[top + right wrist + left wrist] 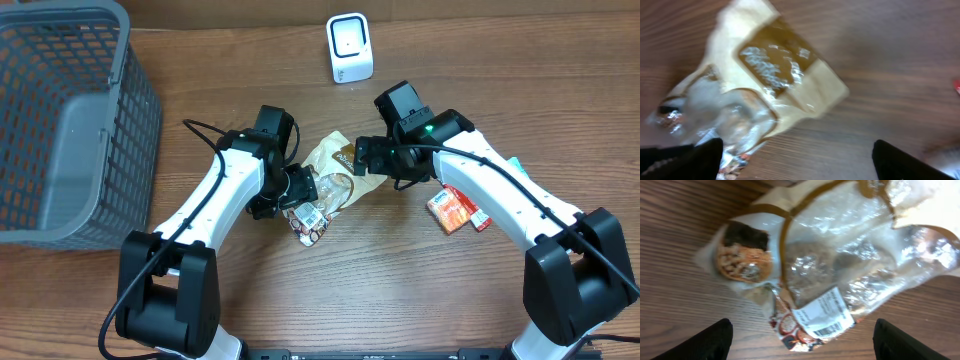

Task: Scan the item barcode

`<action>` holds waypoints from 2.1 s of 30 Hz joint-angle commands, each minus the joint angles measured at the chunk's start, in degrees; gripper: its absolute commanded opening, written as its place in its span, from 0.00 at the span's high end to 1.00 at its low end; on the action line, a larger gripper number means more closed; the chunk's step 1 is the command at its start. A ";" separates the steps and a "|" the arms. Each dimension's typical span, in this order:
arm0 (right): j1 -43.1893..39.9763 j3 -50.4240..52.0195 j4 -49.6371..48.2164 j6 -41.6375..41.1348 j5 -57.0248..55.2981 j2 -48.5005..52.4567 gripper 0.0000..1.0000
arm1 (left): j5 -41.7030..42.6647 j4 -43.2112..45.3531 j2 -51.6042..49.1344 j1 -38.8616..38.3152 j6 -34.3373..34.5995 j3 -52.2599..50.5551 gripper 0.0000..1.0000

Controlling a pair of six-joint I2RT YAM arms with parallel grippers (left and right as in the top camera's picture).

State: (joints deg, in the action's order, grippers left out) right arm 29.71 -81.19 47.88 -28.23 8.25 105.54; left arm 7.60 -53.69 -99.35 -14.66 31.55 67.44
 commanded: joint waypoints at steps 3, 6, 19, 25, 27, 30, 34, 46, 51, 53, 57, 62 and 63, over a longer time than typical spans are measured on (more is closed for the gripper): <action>0.04 0.13 -2.45 6.40 5.25 0.35 0.07 | 1.62 4.04 -0.42 -0.74 0.52 -4.31 0.19; 0.04 0.13 -3.87 9.29 5.09 0.37 0.04 | 0.90 5.42 -0.42 -0.39 0.90 -5.49 0.18; 0.04 0.13 -8.35 12.02 2.71 3.69 0.06 | 1.31 7.89 -0.42 1.60 4.66 -5.51 0.18; 0.04 0.13 -9.75 12.04 1.68 6.73 0.06 | 1.38 8.39 -0.42 2.32 4.68 -5.86 0.19; 0.04 0.13 -10.16 12.26 1.66 7.45 0.09 | 0.74 8.83 -0.42 2.32 4.68 -6.43 0.18; 0.07 0.13 -10.67 12.24 1.66 8.63 0.10 | 1.03 9.29 -0.66 2.32 4.68 -6.71 0.19; 0.09 0.13 -11.04 12.24 1.77 10.56 0.10 | 0.68 11.26 -0.68 2.32 4.70 -6.71 0.21; 0.22 0.13 -9.51 12.26 2.56 11.72 0.09 | 1.31 13.22 -7.39 2.27 6.84 -6.97 0.28; 0.22 0.13 -8.59 13.92 3.48 11.72 0.09 | 1.55 13.29 -8.52 2.36 6.84 -6.91 0.37; 0.22 0.13 -8.52 15.39 4.90 11.72 0.09 | 1.73 13.29 -8.52 2.38 6.80 -6.80 0.40; -0.09 -0.44 -8.24 16.57 5.60 11.34 0.04 | 1.68 13.29 -8.50 2.38 5.68 -6.67 0.52; -2.29 -3.56 -4.46 19.30 8.74 9.84 0.00 | 1.44 13.42 -8.50 2.40 4.85 -6.54 0.73; -2.78 -3.87 -3.98 20.50 10.16 9.53 0.00 | 1.44 13.49 -8.50 2.40 4.57 -6.54 0.80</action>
State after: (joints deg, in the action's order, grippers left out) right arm 28.77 -82.26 43.51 -12.19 14.28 116.90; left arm 12.10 -39.57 -104.92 -12.38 37.30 61.82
